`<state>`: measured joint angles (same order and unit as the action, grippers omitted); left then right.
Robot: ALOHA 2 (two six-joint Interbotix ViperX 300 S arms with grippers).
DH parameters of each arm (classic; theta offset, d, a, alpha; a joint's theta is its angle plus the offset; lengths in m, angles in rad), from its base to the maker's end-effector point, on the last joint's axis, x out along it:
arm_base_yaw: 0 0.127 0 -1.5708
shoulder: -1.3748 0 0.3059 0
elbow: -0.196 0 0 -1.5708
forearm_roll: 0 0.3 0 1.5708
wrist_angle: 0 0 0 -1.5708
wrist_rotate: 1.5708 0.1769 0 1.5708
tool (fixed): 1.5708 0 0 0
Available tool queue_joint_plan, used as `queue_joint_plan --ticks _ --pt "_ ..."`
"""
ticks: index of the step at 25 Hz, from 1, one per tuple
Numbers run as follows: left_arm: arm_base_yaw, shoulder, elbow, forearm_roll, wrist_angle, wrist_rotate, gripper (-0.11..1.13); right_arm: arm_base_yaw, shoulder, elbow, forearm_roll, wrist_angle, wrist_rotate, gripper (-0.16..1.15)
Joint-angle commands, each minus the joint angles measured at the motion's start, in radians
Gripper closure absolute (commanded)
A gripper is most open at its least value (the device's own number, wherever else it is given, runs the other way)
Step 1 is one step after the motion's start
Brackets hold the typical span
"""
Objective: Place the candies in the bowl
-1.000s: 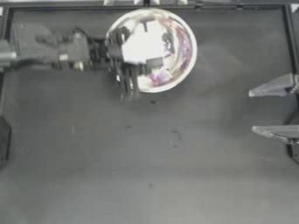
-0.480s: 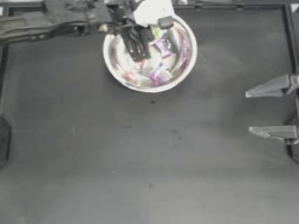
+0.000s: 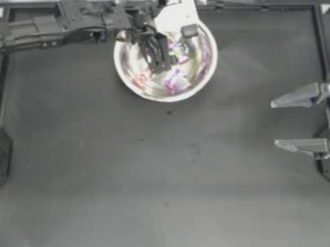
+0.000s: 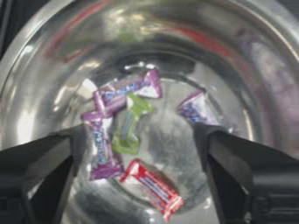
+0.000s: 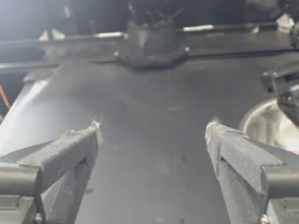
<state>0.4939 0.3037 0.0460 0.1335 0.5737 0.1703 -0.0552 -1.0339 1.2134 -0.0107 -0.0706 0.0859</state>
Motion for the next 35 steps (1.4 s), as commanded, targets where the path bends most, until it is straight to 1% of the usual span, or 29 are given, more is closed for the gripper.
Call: queue_joint_plan --ticks 1,5,8,11,16,23,30,35 --pt "-0.003 -0.080 -0.017 -0.003 -0.003 0.002 0.00 0.002 0.012 -0.018 0.000 -0.008 0.000 -0.02" --pt "-0.018 -0.161 0.021 -0.008 -0.011 0.002 -0.01 0.002 0.012 -0.020 0.002 -0.008 0.000 -0.02" --pt "-0.040 -0.241 0.074 -0.017 -0.031 0.002 -0.01 0.000 0.012 -0.018 0.000 -0.006 0.000 -0.02" --pt "-0.069 -0.342 0.152 -0.040 -0.078 0.002 -0.01 -0.008 0.012 -0.020 0.002 -0.005 0.000 -0.02" --pt "-0.123 -0.511 0.282 -0.094 -0.152 0.003 0.00 -0.015 0.011 -0.023 -0.002 -0.005 0.000 -0.02" --pt "-0.232 -0.739 0.471 -0.161 -0.258 -0.002 0.00 -0.040 0.012 -0.025 0.000 -0.005 0.000 -0.02" --pt "-0.314 -0.907 0.666 -0.224 -0.402 -0.008 0.00 -0.064 0.012 -0.029 0.002 -0.005 0.000 -0.02" --pt "-0.354 -0.997 0.787 -0.256 -0.486 -0.012 0.01 -0.080 0.012 -0.032 0.003 -0.003 0.000 -0.02"
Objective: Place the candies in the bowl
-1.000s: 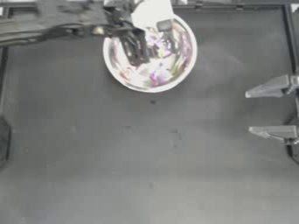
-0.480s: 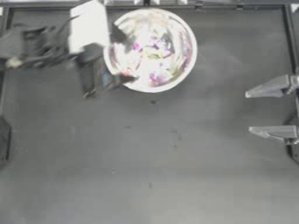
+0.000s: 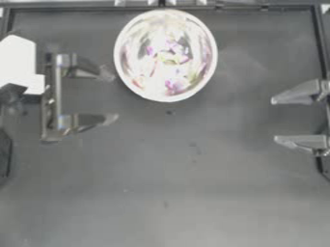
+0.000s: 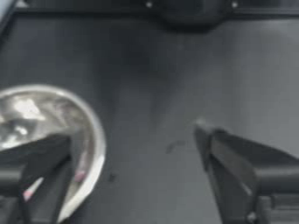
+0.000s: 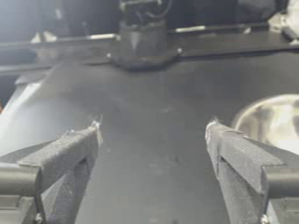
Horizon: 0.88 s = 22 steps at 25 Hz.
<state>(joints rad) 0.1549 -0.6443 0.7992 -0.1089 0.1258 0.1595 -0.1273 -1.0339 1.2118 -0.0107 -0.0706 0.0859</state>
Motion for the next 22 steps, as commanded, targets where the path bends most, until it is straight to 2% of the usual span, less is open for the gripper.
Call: queue_joint_plan --ticks 1,5,12,22 --pt "-0.018 -0.061 0.054 -0.020 -0.048 -0.002 0.01 -0.011 0.011 -0.032 0.003 -0.003 0.000 -0.02" --pt "-0.028 -0.095 0.114 -0.040 -0.064 -0.002 0.01 -0.020 0.012 -0.034 0.003 -0.006 0.000 -0.02" --pt "-0.028 -0.156 0.202 -0.046 -0.097 -0.012 0.01 -0.029 0.012 -0.043 0.003 -0.008 0.000 -0.02" --pt "-0.028 -0.267 0.272 -0.046 -0.121 -0.012 0.01 -0.031 0.014 -0.043 0.003 -0.008 0.000 -0.02"
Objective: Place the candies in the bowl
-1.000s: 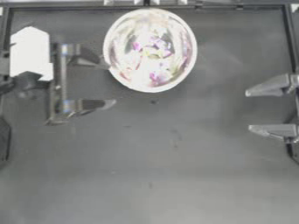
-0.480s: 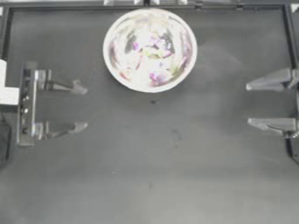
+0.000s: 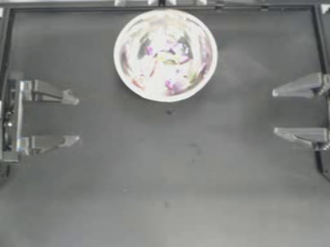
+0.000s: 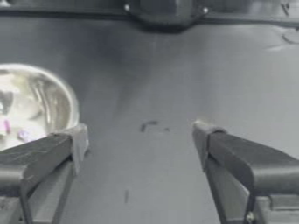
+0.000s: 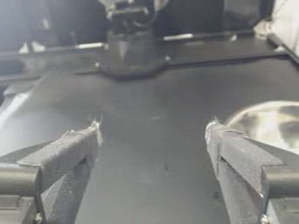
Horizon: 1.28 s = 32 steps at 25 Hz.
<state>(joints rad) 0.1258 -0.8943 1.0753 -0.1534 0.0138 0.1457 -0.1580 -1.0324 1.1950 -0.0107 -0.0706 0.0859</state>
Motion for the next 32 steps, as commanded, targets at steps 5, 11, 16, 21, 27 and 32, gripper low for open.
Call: queue_joint_plan --ticks 5,11,16,21,27,32 --pt "0.002 -0.069 0.018 -0.002 -0.009 0.002 0.01 0.000 0.012 -0.031 0.003 -0.005 0.000 -0.02" --pt "0.002 -0.132 0.051 -0.015 -0.006 0.000 0.01 0.000 0.011 -0.032 -0.005 -0.003 -0.002 -0.02" --pt "0.002 -0.178 0.071 -0.015 0.011 0.002 0.01 -0.002 0.011 -0.037 -0.005 0.006 -0.003 -0.02" --pt "0.002 -0.219 0.084 -0.017 0.031 0.002 0.01 0.000 0.011 -0.054 -0.006 0.032 -0.006 -0.02" --pt "0.003 -0.264 0.092 -0.015 0.052 0.002 0.01 0.000 -0.003 -0.067 -0.006 0.067 -0.006 -0.02" --pt "0.017 -0.298 0.098 -0.015 0.075 0.003 0.01 0.000 -0.021 -0.061 -0.006 0.078 -0.006 -0.02"
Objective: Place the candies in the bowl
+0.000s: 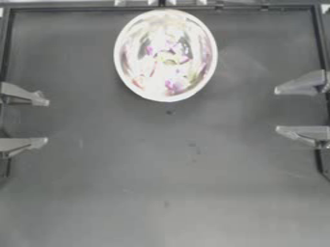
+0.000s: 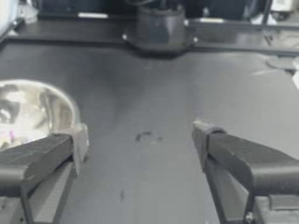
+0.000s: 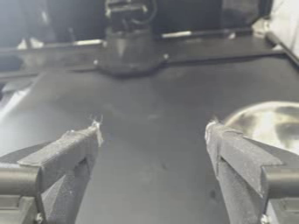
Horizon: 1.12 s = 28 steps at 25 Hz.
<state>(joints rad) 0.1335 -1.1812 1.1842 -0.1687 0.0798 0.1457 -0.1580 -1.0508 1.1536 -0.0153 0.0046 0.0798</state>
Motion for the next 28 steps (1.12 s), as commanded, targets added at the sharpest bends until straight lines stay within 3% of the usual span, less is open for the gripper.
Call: queue_joint_plan --ticks 1,28 --pt "0.015 -0.020 -0.009 0.000 0.012 0.003 0.01 0.000 -0.006 -0.020 -0.002 0.006 0.000 -0.02" --pt "0.048 -0.170 0.032 0.000 0.058 0.003 0.02 -0.002 -0.152 0.014 -0.005 0.092 0.005 -0.02"
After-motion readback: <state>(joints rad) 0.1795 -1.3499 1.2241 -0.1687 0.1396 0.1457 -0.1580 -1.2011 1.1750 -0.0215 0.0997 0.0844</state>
